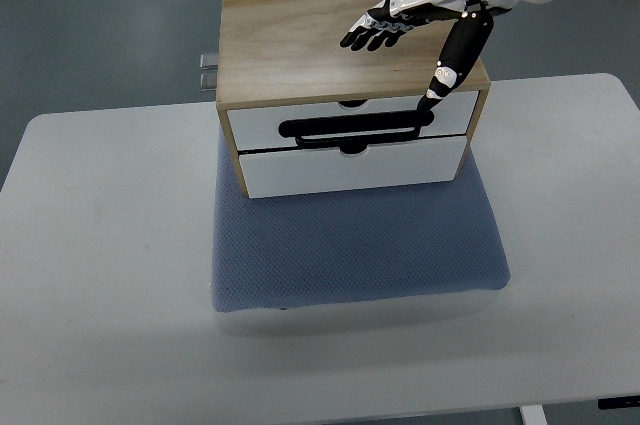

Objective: Open wood drawer with right hand
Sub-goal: 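Reach the right hand over the cabinet to the upper drawer's black handle, then hook the right hand fingers around the upper drawer's black handle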

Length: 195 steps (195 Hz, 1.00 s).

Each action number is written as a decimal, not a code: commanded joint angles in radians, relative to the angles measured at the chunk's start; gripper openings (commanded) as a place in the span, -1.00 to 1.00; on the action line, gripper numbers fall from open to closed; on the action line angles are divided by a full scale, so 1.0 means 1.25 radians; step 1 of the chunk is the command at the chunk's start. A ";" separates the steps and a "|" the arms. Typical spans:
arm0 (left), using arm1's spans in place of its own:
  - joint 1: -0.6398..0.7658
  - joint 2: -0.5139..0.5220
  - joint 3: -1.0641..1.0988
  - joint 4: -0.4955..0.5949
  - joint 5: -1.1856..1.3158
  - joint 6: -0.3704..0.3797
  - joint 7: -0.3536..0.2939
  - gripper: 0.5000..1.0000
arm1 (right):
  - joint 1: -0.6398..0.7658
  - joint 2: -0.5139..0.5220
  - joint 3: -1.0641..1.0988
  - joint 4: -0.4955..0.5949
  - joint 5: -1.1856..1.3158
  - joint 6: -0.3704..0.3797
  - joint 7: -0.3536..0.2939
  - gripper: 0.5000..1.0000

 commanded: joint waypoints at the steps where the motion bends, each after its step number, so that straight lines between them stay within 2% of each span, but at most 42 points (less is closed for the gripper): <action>1: 0.000 0.000 0.000 0.000 0.000 0.000 -0.001 1.00 | 0.000 0.014 -0.010 0.004 0.003 0.000 -0.014 0.77; 18: 0.000 0.000 0.000 0.000 0.000 0.000 0.000 1.00 | 0.000 0.018 -0.020 0.010 0.005 0.000 -0.034 0.77; 19: 0.000 0.000 0.000 0.000 0.000 0.000 0.000 1.00 | 0.000 0.019 -0.030 0.021 0.007 0.000 -0.058 0.77; 24: 0.000 0.000 0.000 0.000 0.000 0.000 0.000 1.00 | 0.000 0.019 -0.033 0.034 0.009 0.000 -0.069 0.77; 43: 0.000 0.000 0.000 0.000 0.000 0.000 -0.001 1.00 | 0.000 0.019 -0.035 0.052 0.009 0.000 -0.079 0.77; 56: 0.000 0.000 0.000 0.000 0.000 0.000 -0.001 1.00 | 0.000 0.025 -0.035 0.095 0.010 0.000 -0.104 0.77; 117: 0.000 0.000 0.000 0.000 0.000 0.000 -0.001 1.00 | 0.000 0.088 -0.047 0.093 0.010 0.000 -0.148 0.76; 120: 0.000 0.000 0.000 0.000 0.000 0.000 0.000 1.00 | 0.002 0.093 -0.068 0.089 0.010 -0.022 -0.166 0.76; 149: 0.000 0.000 0.000 0.000 0.000 0.000 0.000 1.00 | 0.006 0.095 -0.100 0.088 0.015 -0.045 -0.171 0.76; 152: 0.000 0.000 0.000 0.000 0.000 0.000 0.000 1.00 | 0.011 0.095 -0.114 0.082 0.032 -0.063 -0.180 0.76; 175: 0.000 0.000 0.000 0.000 0.000 0.000 -0.001 1.00 | 0.036 0.113 -0.151 0.061 0.088 -0.085 -0.207 0.76; 195: 0.000 0.000 0.000 0.000 0.000 0.000 0.000 1.00 | 0.051 0.117 -0.181 0.061 0.114 -0.101 -0.207 0.76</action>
